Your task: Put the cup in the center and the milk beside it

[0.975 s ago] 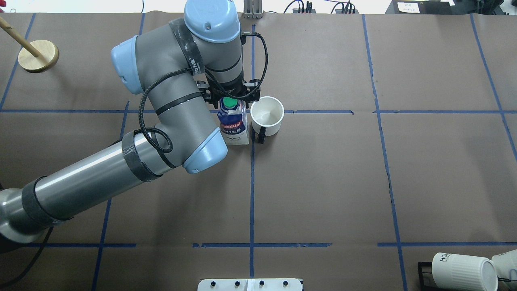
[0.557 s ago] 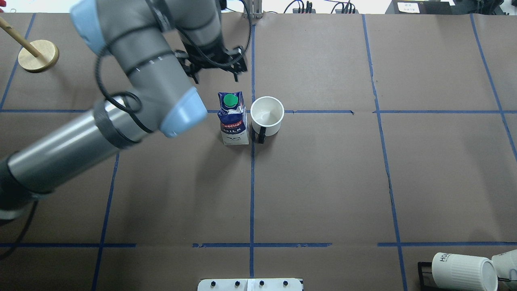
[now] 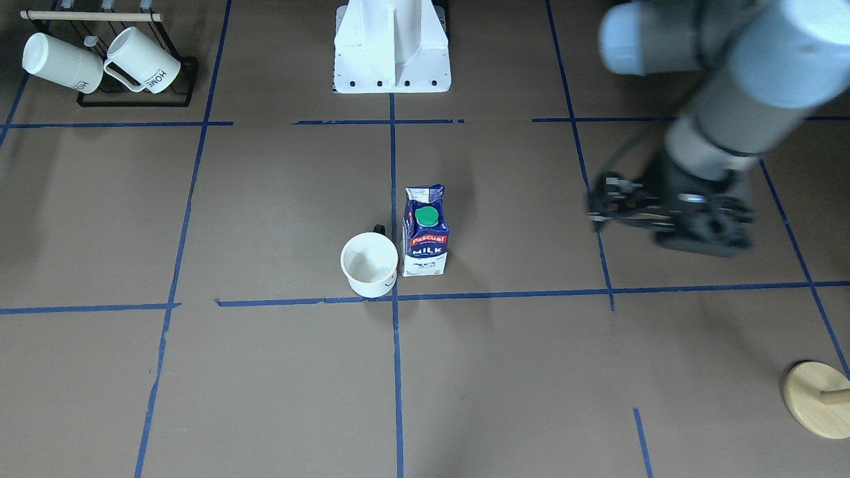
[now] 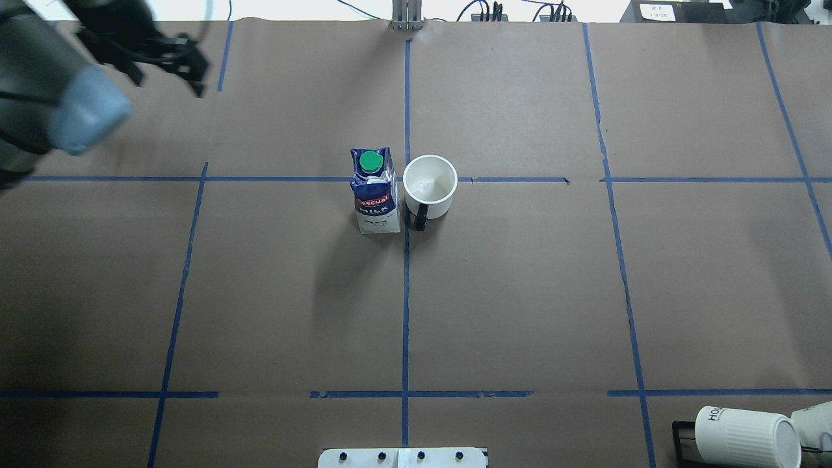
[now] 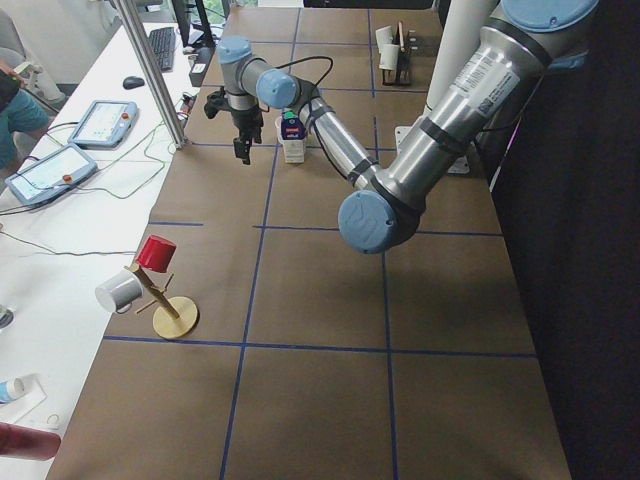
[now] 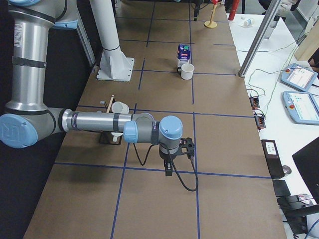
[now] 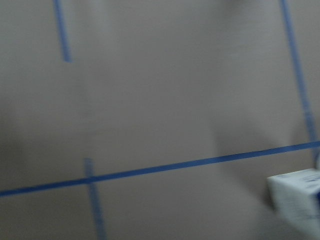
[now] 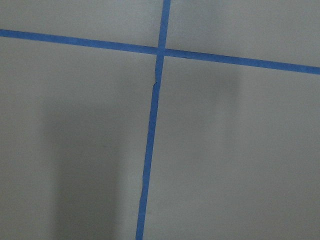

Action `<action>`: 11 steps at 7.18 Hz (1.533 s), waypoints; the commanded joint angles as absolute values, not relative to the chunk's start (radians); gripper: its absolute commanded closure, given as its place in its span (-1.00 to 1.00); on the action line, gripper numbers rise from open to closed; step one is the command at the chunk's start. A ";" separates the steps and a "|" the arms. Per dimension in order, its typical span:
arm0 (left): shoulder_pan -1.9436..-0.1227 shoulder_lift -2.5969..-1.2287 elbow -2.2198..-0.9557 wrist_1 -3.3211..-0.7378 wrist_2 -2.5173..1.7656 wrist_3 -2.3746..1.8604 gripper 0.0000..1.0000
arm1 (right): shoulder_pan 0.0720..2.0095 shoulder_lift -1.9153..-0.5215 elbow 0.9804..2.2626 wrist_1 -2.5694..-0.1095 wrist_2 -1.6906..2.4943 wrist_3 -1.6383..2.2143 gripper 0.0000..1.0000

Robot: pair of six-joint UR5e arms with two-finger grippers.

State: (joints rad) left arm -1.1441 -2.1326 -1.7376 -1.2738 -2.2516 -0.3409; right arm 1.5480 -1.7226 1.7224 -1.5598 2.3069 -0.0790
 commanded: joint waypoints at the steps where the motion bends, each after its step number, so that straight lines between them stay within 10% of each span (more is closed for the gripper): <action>1: -1.360 -1.857 -1.726 -1.281 -2.325 0.081 -1.00 | 1.549 -1.723 1.720 -1.560 2.307 0.001 -0.98; 6: -1.543 -1.449 -1.720 -1.456 -2.344 0.265 -1.00 | 1.548 -1.721 1.723 -1.559 2.309 0.006 -0.99; 11: -1.565 -1.457 -1.700 -1.474 -2.344 0.245 -1.00 | 1.548 -1.721 1.724 -1.559 2.318 0.003 -0.99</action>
